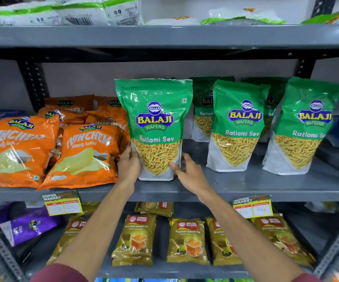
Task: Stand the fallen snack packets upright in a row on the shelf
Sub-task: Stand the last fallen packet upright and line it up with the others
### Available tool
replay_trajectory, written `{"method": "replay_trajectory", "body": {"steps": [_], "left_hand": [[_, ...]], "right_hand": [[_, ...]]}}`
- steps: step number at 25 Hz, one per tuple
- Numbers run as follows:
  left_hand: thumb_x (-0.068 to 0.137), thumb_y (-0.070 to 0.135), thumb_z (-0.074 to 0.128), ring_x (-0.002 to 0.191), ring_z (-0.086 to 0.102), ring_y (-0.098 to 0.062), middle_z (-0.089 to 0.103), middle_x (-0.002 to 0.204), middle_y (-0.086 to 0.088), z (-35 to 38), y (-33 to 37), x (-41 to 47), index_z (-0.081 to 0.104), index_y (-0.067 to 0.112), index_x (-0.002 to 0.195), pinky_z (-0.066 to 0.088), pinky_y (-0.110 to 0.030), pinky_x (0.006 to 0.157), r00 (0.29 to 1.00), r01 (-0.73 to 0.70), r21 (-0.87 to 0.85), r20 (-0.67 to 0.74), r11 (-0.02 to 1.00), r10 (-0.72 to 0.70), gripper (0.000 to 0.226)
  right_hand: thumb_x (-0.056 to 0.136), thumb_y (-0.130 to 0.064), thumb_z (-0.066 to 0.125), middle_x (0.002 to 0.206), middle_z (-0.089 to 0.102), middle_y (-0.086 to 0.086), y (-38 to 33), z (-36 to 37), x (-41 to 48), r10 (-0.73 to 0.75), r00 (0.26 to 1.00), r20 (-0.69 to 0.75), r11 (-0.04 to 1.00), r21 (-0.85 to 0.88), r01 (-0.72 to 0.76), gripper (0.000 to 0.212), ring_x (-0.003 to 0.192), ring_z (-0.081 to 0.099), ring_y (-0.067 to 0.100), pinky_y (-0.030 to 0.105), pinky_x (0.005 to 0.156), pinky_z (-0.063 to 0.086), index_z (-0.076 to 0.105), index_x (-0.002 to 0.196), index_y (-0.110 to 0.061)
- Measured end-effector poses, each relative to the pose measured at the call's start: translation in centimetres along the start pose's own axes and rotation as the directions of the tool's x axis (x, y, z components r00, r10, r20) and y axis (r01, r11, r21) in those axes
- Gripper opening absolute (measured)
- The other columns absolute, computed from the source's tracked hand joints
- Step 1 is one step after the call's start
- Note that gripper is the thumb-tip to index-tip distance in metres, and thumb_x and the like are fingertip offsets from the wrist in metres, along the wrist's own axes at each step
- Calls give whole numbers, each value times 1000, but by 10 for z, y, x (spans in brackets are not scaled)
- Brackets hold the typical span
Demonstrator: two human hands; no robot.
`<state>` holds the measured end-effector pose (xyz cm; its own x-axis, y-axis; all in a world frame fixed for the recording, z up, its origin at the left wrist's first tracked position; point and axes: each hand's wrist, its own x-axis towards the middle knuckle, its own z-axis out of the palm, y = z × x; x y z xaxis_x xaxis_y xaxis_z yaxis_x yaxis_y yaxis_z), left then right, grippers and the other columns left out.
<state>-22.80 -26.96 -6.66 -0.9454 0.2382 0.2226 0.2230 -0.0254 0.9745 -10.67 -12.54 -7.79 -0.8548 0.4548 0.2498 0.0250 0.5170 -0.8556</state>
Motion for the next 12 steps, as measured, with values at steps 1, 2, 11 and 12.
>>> {"method": "replay_trajectory", "body": {"steps": [1, 2, 11, 12], "left_hand": [[105, 30, 32, 124, 55, -16, 61, 122, 9, 3, 2, -3, 55, 30, 131, 43, -38, 106, 1000, -14, 9, -18, 1000, 14, 34], [105, 31, 31, 126, 52, -16, 58, 125, 9, 8, 3, -7, 48, 29, 139, 42, -38, 107, 996, -54, 40, -69, 998, 57, 38], [99, 3, 47, 145, 32, -24, 36, 151, -12, 116, 55, -78, 42, 0, 140, 27, -39, 119, 537, -817, 155, -147, 556, 831, 41], [100, 6, 46, 144, 34, -19, 39, 150, -10, 130, 59, -81, 44, 1, 139, 29, -37, 118, 549, -821, 132, -82, 555, 832, 40]], "right_hand": [[96, -40, 61, 138, 65, 1, 1, -3, -1, 5, 1000, 18, 1000, 7, -5, 54, 127, 61, 19, 29, 102, 47, 46, 144, -18], [94, -43, 63, 138, 65, 0, 3, -8, -3, 10, 1000, 9, 1000, 11, -10, 59, 127, 61, 18, 30, 104, 48, 46, 146, -19], [98, -31, 61, 112, 57, 1, 35, -108, -19, -258, 668, -698, 940, -22, 340, 21, 95, 60, 22, 39, 85, 55, 68, 115, -20], [99, -35, 59, 113, 53, 1, 40, -119, -18, -258, 627, -735, 940, -41, 339, 24, 97, 58, 25, 46, 88, 53, 65, 119, -22]]}}
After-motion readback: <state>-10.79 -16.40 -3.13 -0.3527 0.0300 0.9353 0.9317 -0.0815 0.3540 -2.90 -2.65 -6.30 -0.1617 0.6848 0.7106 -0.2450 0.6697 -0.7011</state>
